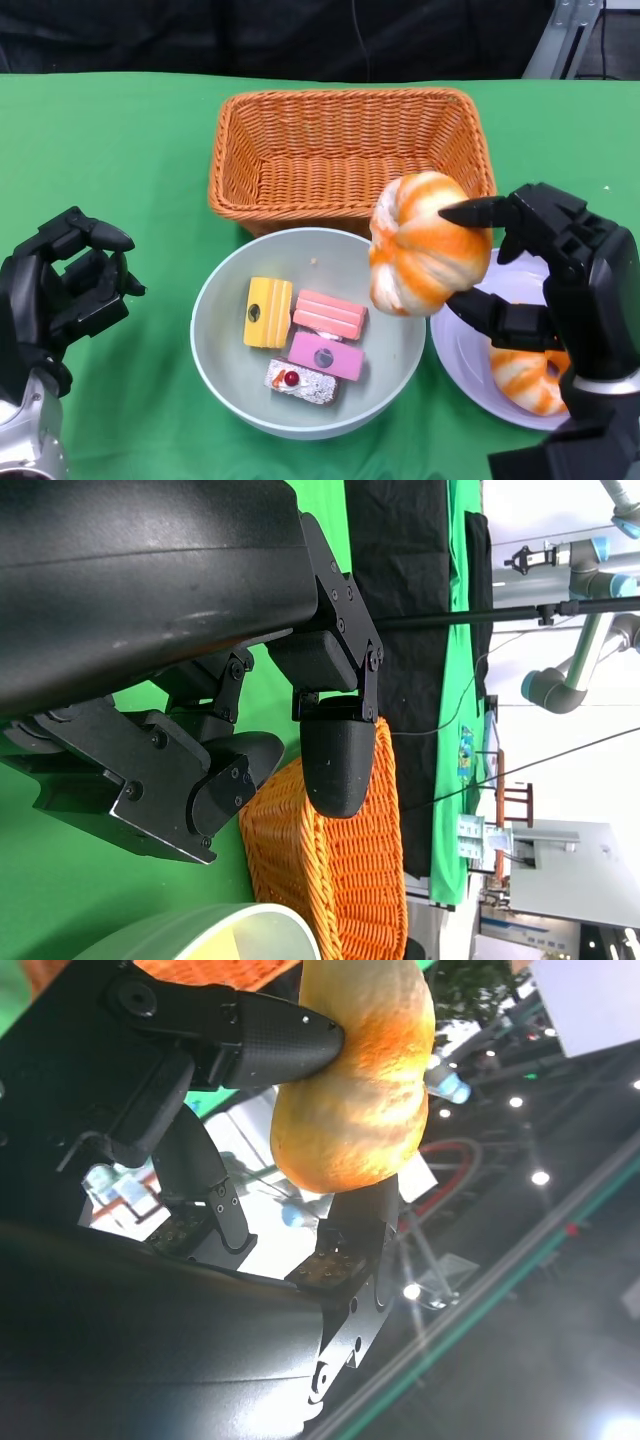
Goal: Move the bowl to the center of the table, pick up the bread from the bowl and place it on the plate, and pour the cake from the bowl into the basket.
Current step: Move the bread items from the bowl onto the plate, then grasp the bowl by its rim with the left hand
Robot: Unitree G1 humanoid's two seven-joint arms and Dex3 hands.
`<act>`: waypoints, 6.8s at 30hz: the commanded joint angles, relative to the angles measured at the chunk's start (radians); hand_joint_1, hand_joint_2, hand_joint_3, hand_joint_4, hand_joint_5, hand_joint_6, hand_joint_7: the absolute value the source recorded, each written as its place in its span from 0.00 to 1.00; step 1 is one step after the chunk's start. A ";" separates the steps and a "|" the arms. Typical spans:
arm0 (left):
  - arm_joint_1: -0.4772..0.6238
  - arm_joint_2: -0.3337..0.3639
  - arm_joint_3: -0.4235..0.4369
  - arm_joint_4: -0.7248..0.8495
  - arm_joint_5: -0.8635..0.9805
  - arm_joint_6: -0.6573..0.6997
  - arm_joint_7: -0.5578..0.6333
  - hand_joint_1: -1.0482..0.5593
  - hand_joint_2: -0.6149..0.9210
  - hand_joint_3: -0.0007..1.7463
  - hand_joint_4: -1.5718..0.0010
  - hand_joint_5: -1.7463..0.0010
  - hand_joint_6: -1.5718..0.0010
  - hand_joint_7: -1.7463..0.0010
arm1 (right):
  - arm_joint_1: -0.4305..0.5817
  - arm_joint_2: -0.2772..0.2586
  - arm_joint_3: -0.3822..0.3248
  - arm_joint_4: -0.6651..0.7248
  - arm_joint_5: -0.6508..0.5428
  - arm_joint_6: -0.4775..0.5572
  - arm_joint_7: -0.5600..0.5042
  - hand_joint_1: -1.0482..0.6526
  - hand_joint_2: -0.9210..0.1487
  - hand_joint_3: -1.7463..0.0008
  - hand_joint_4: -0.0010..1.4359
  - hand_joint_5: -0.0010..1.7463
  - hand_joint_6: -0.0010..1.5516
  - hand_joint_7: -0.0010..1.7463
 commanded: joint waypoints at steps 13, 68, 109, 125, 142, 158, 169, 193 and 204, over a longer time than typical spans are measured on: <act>-0.006 0.046 0.014 0.018 -0.009 -0.001 -0.018 0.69 0.76 0.64 0.52 0.03 0.48 0.23 | 0.159 -0.041 -0.182 0.158 0.048 0.009 -0.076 0.63 0.60 0.23 0.62 0.96 0.55 0.72; -0.003 0.045 0.014 0.025 -0.004 -0.013 -0.041 0.70 0.73 0.68 0.52 0.03 0.48 0.22 | 0.137 0.024 -0.127 0.369 0.283 0.119 0.264 0.63 0.05 0.83 0.49 0.99 0.57 0.47; -0.004 0.044 0.008 0.026 0.004 -0.003 -0.027 0.70 0.75 0.65 0.52 0.02 0.47 0.23 | 0.162 0.025 -0.067 0.249 0.136 0.381 0.176 0.52 0.02 1.00 0.36 0.06 0.41 0.00; -0.004 0.048 0.008 0.032 0.002 -0.013 -0.040 0.70 0.73 0.67 0.51 0.04 0.47 0.23 | 0.181 0.056 -0.056 0.193 0.097 0.436 0.115 0.48 0.04 1.00 0.12 0.00 0.21 0.00; 0.001 0.051 0.008 0.033 -0.003 -0.027 -0.072 0.69 0.76 0.64 0.52 0.04 0.47 0.23 | 0.176 0.096 -0.121 0.212 0.374 0.054 0.161 0.62 0.04 0.86 0.59 0.38 0.65 0.13; 0.007 0.055 0.006 0.032 -0.007 -0.051 -0.125 0.69 0.77 0.61 0.51 0.04 0.47 0.20 | 0.301 0.120 -0.188 -0.108 0.984 -0.040 0.733 0.63 0.41 0.23 0.58 1.00 0.44 0.93; 0.019 0.046 -0.009 0.015 -0.003 -0.065 -0.177 0.69 0.77 0.63 0.50 0.05 0.46 0.22 | 0.332 0.189 -0.242 -0.197 1.037 0.056 0.853 0.64 0.37 0.23 0.59 1.00 0.42 0.97; 0.079 0.026 -0.079 -0.200 -0.006 -0.057 -0.244 0.64 0.79 0.59 0.49 0.08 0.48 0.22 | 0.225 0.215 -0.306 -0.283 1.064 0.305 0.958 0.59 0.29 0.35 0.55 1.00 0.44 0.86; 0.136 0.063 -0.144 -0.380 0.084 -0.184 -0.229 0.60 0.79 0.52 0.52 0.24 0.47 0.43 | 0.221 0.228 -0.309 -0.338 1.053 0.366 0.960 0.58 0.30 0.36 0.55 1.00 0.45 0.85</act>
